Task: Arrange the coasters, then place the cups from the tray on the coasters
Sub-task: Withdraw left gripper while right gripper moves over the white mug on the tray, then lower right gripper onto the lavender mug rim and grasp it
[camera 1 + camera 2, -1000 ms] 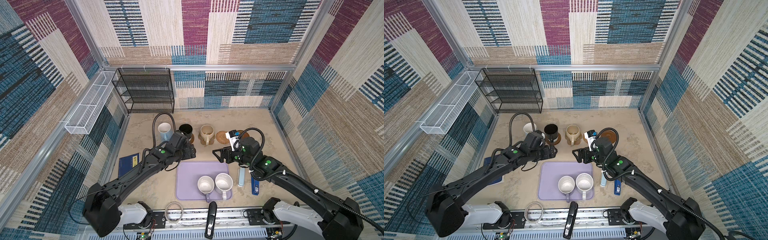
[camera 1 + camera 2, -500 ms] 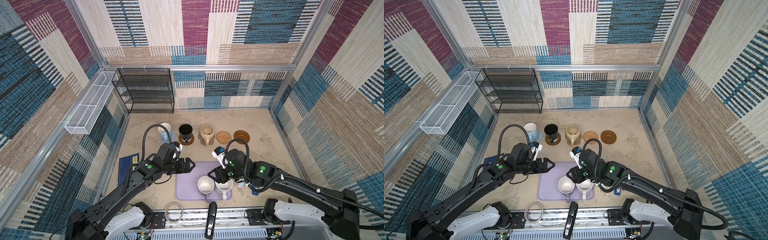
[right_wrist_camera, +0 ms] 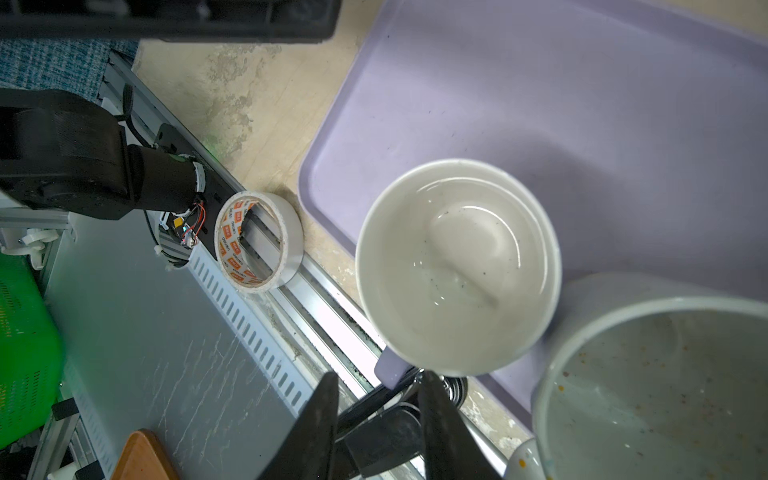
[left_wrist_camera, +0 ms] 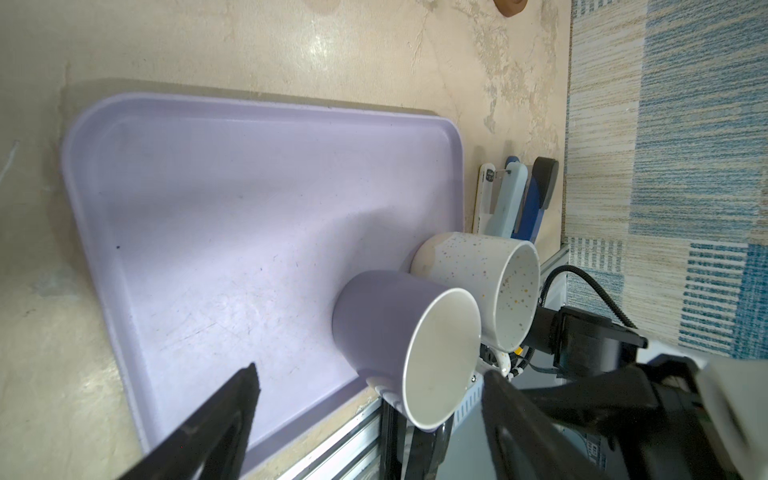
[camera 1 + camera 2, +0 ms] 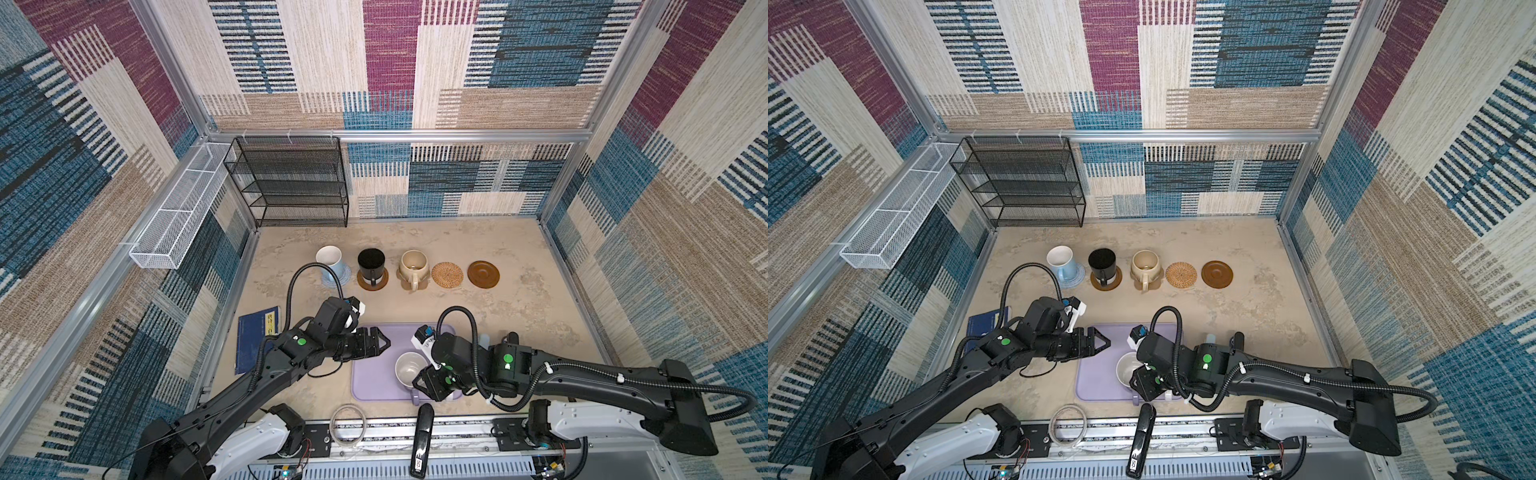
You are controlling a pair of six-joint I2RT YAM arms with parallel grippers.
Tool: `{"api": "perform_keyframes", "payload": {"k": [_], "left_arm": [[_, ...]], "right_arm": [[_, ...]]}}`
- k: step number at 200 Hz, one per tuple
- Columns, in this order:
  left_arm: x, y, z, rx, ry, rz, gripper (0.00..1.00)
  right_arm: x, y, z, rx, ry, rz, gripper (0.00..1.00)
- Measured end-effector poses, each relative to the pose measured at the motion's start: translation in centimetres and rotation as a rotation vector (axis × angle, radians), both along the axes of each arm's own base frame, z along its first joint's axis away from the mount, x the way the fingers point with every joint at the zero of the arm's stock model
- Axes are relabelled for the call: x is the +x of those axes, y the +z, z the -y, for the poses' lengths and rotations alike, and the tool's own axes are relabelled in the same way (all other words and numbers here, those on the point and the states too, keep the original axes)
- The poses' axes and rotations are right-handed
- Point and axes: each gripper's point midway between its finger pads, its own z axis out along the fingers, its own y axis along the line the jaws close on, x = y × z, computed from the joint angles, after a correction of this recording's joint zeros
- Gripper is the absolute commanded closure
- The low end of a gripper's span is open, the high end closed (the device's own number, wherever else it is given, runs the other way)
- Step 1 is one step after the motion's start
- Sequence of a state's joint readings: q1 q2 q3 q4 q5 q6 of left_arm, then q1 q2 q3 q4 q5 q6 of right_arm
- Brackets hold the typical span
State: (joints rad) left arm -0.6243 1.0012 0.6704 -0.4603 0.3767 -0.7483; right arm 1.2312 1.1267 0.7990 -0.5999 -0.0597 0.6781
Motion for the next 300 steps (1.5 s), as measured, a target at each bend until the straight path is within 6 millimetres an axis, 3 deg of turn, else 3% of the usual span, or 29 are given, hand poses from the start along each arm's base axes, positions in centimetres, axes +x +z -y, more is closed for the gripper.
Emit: {"api": "perform_keyframes", "payload": {"k": [39,116,205,300], "left_arm": [[-0.3,-0.9,-0.2,0.007,0.019,-0.027,0.13],[-0.3,-0.8,-0.9,-0.011,0.079,-0.021,0.13],[-0.5,-1.2,-1.2,-0.002,0.126,-0.031,0.13],[0.1,-1.1,-2.4,0.04,0.184,0.036,0.06]], "right_arm": [[-0.9,-1.3,0.0,-0.037,-0.005,-0.03,0.68],[-0.9,-4.0,-0.3,-0.106,-0.013,-0.063,0.68],[2.3,-4.5,-1.6,-0.173,-0.114,0.004,0.6],[5.2,-6.2,-2.4,-0.256,-0.143,0.057,0.66]]}}
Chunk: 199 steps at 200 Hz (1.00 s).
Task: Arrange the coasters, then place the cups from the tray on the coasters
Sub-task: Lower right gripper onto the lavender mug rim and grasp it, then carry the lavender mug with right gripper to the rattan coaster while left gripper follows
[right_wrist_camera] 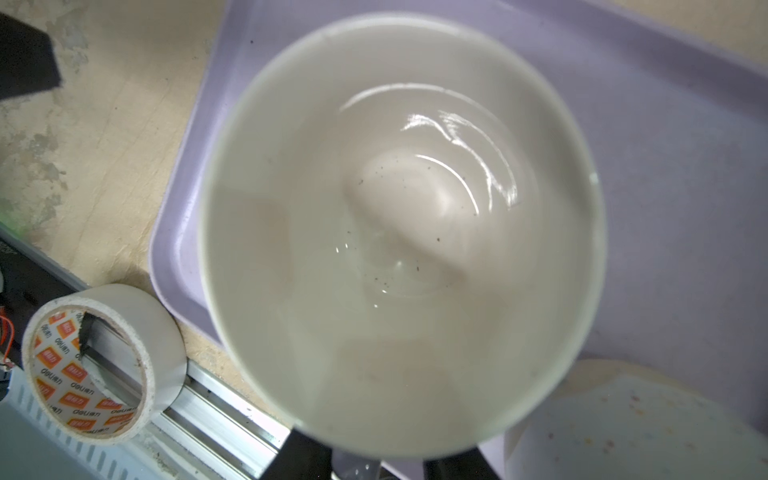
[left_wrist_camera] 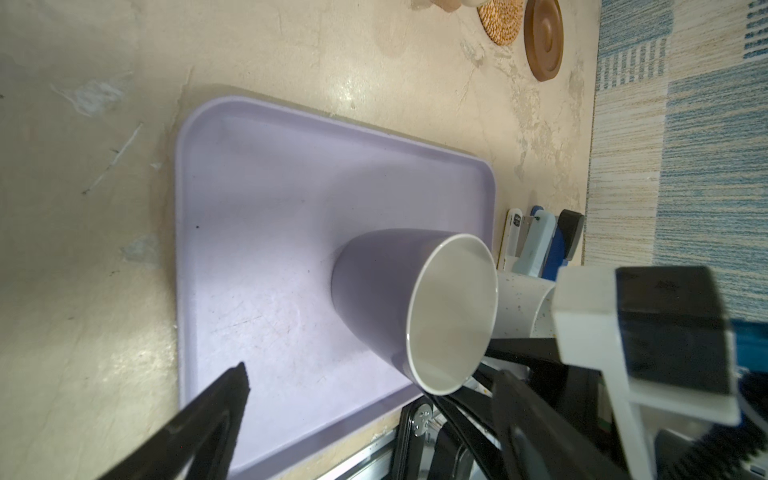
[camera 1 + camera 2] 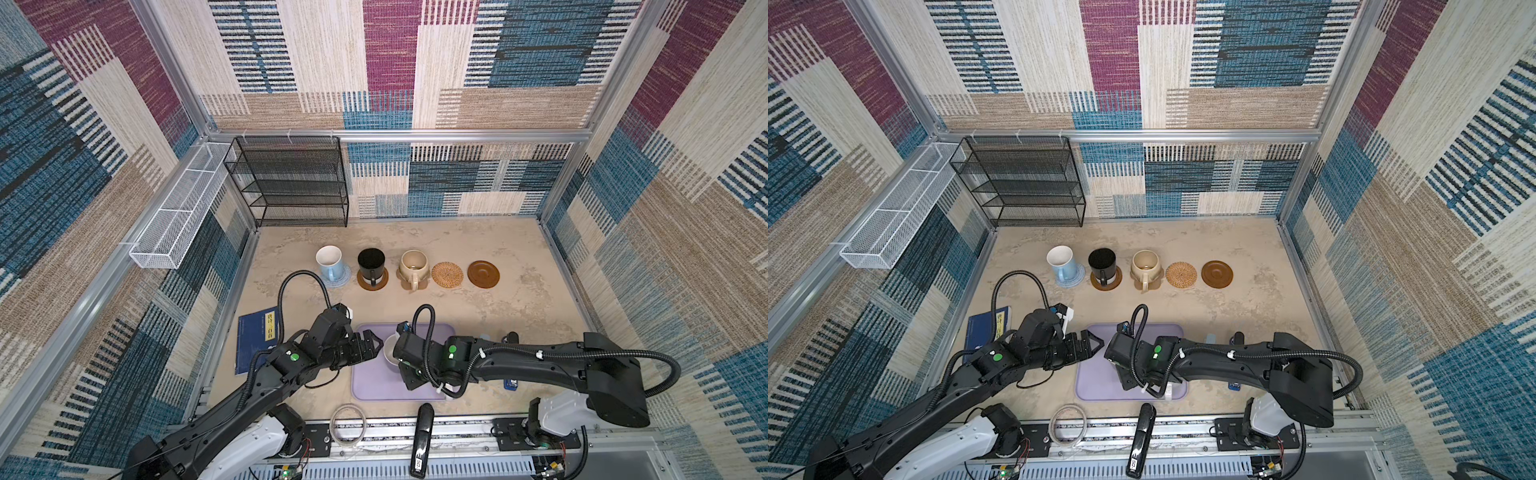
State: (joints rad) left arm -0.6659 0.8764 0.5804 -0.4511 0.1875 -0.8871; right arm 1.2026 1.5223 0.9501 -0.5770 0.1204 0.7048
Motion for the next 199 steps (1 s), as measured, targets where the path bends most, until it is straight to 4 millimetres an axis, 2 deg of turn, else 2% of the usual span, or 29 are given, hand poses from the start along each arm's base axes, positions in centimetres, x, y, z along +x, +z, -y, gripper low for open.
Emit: {"api": "perform_keyframes", "payload": {"k": [25,32,70,124,151,199], "left_arm": [[0.0,-0.3,-0.2,0.009,0.004,-0.002,0.09],[-0.1,-0.4,-0.2,0.013,0.003,-0.002,0.0],[-0.2,-1.0,-0.7,0.03,0.007,0.003,0.0],[-0.5,-1.3,-0.8,0.004,0.011,0.022,0.0],[-0.6,-1.2,-0.6,-0.008,0.003,0.024,0.0],[-0.7,-0.6,-0.5,-0.03,0.0,0.04,0.0]], "right_arm": [[0.9,-0.4,-0.5,-0.023,-0.005,0.021,0.68],[1.3,-0.5,-0.6,-0.029,-0.011,0.028,0.68],[1.9,-1.2,-0.9,-0.062,-0.002,0.054,0.7],[2.6,-2.0,-2.1,-0.079,0.042,0.073,0.81],[3.2,-1.9,-3.0,-0.067,0.053,0.09,0.88],[3.0,-1.5,-3.2,-0.048,0.069,0.077,0.99]]}}
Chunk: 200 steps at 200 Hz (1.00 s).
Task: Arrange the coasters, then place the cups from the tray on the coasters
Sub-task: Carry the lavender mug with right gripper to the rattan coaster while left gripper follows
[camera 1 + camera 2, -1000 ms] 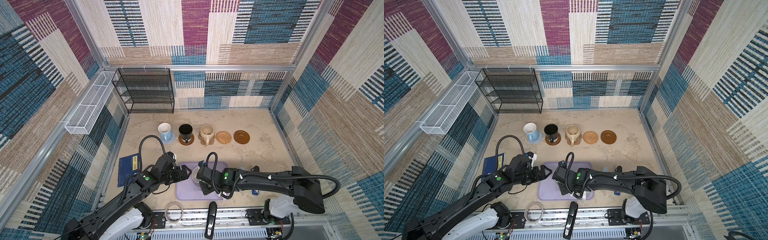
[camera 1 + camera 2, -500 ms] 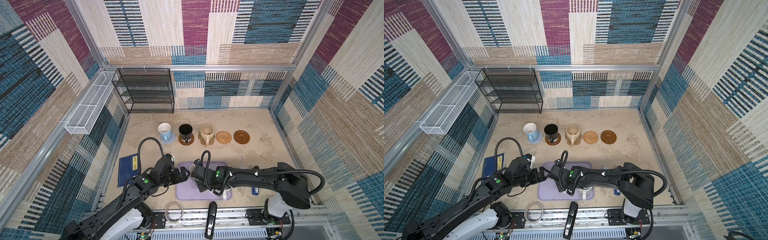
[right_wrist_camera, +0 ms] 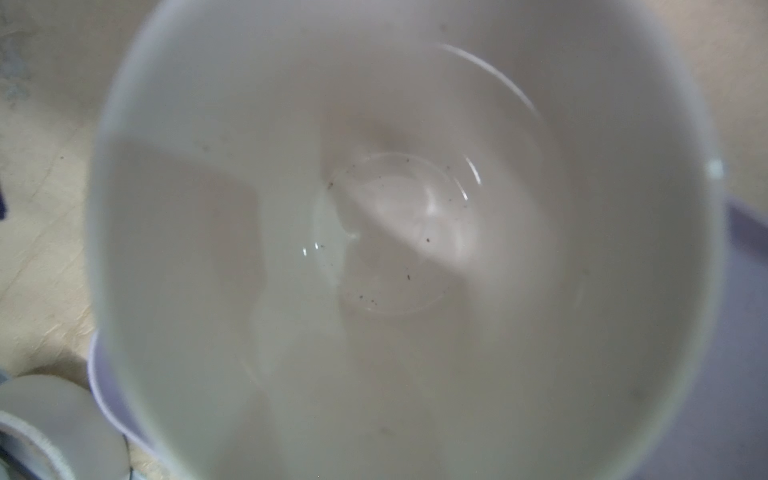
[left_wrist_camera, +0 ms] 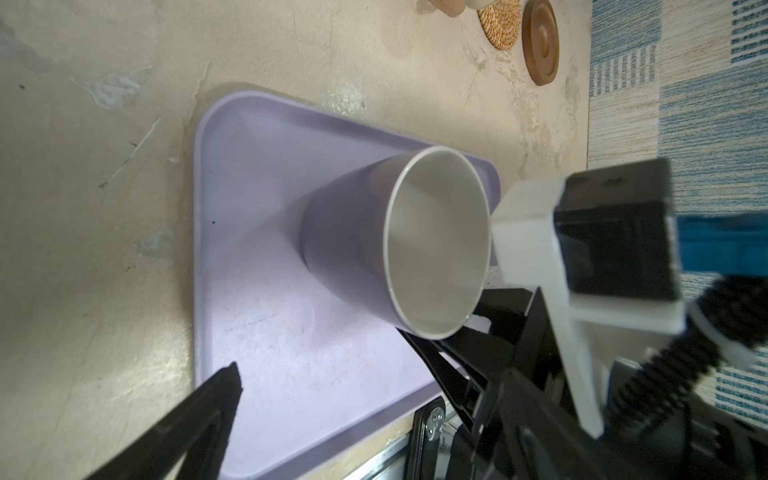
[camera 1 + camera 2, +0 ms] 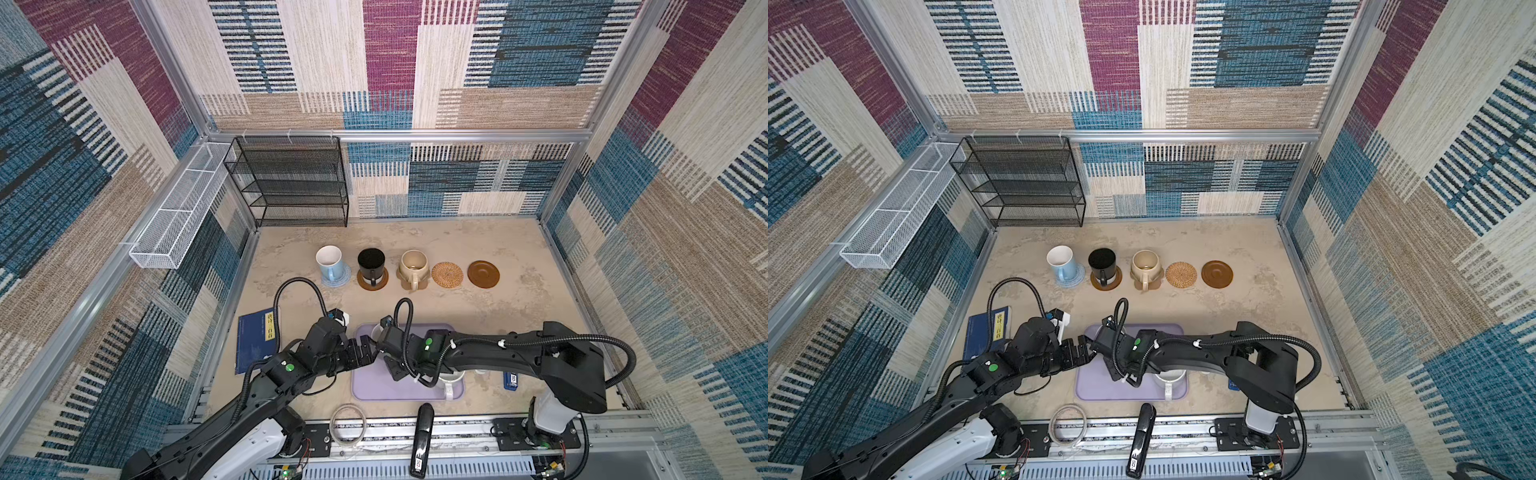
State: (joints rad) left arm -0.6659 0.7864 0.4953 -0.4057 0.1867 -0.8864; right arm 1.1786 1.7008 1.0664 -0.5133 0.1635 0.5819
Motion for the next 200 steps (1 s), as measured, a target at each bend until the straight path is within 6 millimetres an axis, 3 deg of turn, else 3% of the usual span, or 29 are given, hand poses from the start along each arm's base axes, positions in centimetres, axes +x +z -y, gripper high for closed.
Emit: {"api": "perform_keyframes", "payload": {"k": [63,103,124,153,200], "left_arm": [[0.5,0.8,0.4,-0.067,0.021,0.047,0.0],[1.5,2.2,1.5,-0.144,0.026,0.101,0.0],[2.3,4.2,2.5,-0.19,0.008,0.137,0.0],[3.8,8.4,3.8,-0.228,-0.01,0.207,0.0],[5.6,11.0,5.6,-0.226,-0.044,0.232,0.0]], "right_arm": [[1.0,1.7,0.2,0.062,-0.015,0.014,1.0],[2.1,4.2,0.8,0.117,-0.026,0.053,1.0],[3.1,5.7,1.4,0.148,-0.047,0.081,1.0],[4.6,7.6,2.3,0.177,-0.081,0.122,1.0],[7.9,11.8,5.3,0.257,-0.181,0.202,1.0]]}}
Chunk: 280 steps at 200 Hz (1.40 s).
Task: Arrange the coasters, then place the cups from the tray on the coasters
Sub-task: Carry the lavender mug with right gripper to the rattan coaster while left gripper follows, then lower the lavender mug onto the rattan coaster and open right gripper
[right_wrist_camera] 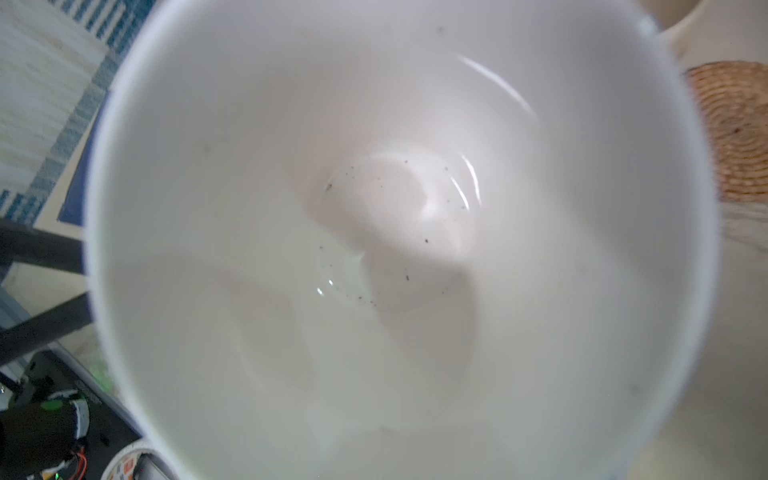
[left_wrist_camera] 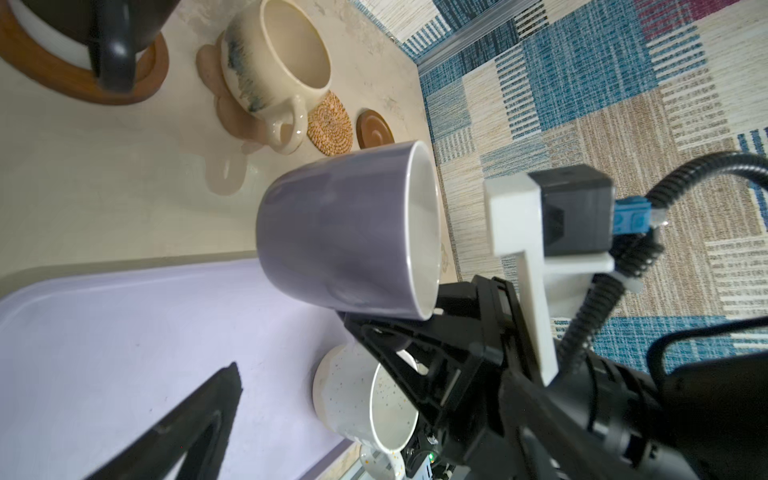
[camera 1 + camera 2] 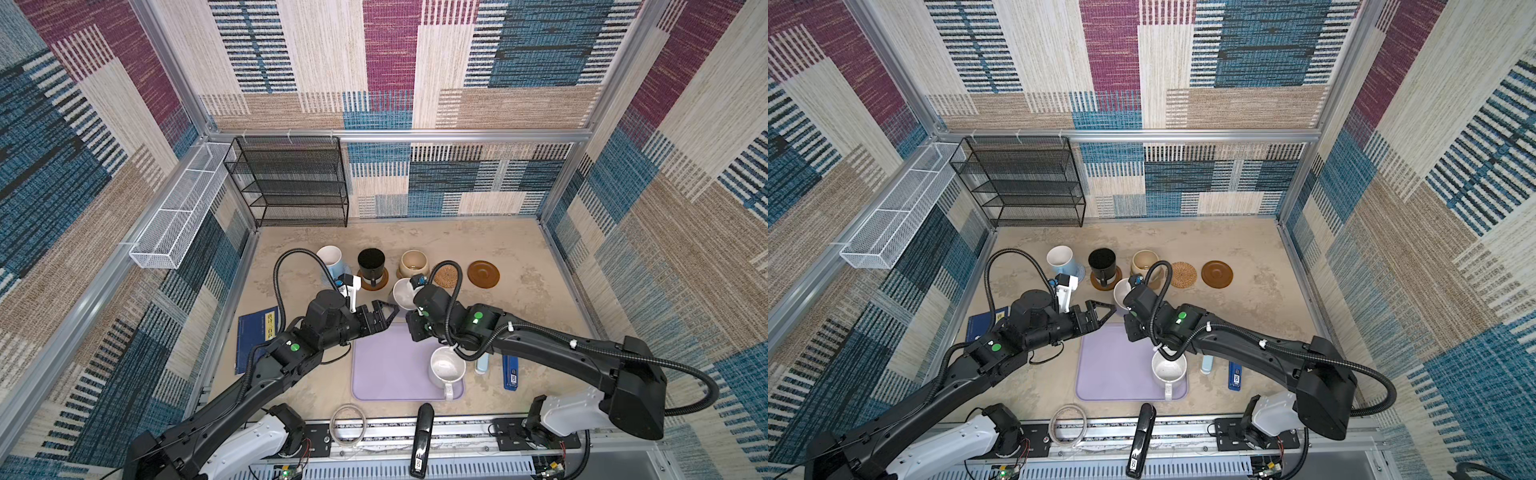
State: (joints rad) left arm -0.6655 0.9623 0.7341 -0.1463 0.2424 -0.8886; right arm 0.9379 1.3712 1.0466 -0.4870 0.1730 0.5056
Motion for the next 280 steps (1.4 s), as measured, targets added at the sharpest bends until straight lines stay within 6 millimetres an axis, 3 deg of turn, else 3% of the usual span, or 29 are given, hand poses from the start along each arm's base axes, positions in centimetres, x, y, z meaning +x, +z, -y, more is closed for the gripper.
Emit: {"api": "perform_keyframes", "payload": {"k": [47,92,129,182,236,280], "left_arm": [[2.4,1.8,2.5,0.008,-0.034,0.006,0.0],[5.1,2.9,5.0,0.026,-0.055,0.004,0.0],[6.9,2.6,8.1,0.061,-0.106,-0.019,0.0],[9.8,2.3,11.2,0.096,-0.156,-0.012,0.0],[11.0,0.6,12.1,0.137,-0.167,-0.037,0.0],[11.3,-0.8,11.9,0.166,-0.162,-0.062,0.0]], "right_arm": [[3.5,4.1,4.9,0.059,-0.128,0.096,1.0],[7.7,4.2,10.5,0.028,-0.259,0.115,1.0],[11.3,2.0,13.4,0.003,-0.311,0.064,1.0],[14.5,-3.7,14.5,-0.05,-0.321,-0.052,1.0],[16.2,-7.8,14.4,-0.11,-0.331,-0.124,1.0],[17.2,-9.1,14.7,-0.151,-0.354,-0.136,1.0]]}}
